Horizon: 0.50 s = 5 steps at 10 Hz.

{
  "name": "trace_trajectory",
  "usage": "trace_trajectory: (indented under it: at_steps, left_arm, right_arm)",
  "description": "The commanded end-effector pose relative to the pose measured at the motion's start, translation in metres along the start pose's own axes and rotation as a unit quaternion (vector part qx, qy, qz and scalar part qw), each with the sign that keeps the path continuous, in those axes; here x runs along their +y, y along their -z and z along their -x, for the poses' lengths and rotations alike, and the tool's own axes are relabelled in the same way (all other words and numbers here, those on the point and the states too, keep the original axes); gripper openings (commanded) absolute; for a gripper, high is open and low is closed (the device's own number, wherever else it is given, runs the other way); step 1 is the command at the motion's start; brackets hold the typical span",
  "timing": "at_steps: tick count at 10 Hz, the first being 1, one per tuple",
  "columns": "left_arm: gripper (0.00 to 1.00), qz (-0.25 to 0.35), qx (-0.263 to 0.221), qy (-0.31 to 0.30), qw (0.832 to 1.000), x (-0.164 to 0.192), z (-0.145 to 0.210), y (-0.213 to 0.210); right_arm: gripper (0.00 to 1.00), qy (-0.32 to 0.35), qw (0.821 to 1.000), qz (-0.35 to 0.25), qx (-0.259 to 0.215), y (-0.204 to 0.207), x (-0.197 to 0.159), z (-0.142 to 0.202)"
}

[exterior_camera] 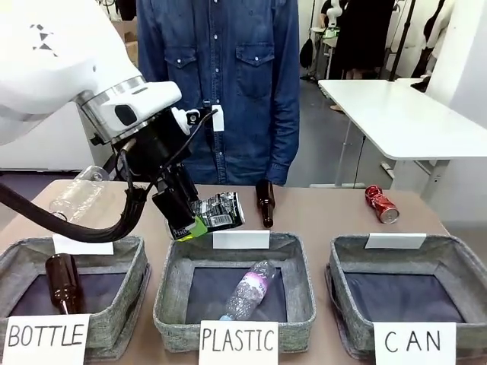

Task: Sort the can waste into the basket.
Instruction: Pick up the can waste from the table and place it in the right Fabric basket.

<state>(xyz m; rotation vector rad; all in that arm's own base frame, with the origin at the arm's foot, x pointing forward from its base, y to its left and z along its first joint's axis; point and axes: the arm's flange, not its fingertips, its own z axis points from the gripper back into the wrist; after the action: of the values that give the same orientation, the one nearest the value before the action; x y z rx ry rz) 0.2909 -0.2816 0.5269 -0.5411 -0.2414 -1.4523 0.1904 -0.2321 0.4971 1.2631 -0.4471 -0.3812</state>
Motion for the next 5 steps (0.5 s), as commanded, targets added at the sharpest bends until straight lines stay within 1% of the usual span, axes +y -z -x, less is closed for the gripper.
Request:
trace_trajectory:
  at_steps: [1,3,4,5]
  left_arm:
    - [0.39,-0.007,0.000,0.007,1.000,-0.004,-0.001,-0.005]
    - [0.39,-0.001,-0.001,0.004,1.000,-0.003,-0.002,-0.002]
    - [0.39,-0.006,-0.038,-0.029,0.999,-0.014,-0.037,0.020]
    - [0.39,-0.012,-0.042,-0.010,0.999,-0.020,-0.078,0.040]
  right_arm:
    - [1.00,-0.002,1.000,-0.013,-0.002,0.000,0.002,0.001]
    - [1.00,-0.002,1.000,-0.013,-0.002,0.000,0.002,0.001]
    - [1.00,-0.002,1.000,-0.013,-0.002,0.000,0.002,0.001]
    - [1.00,-0.002,1.000,-0.013,-0.002,0.000,0.002,0.001]
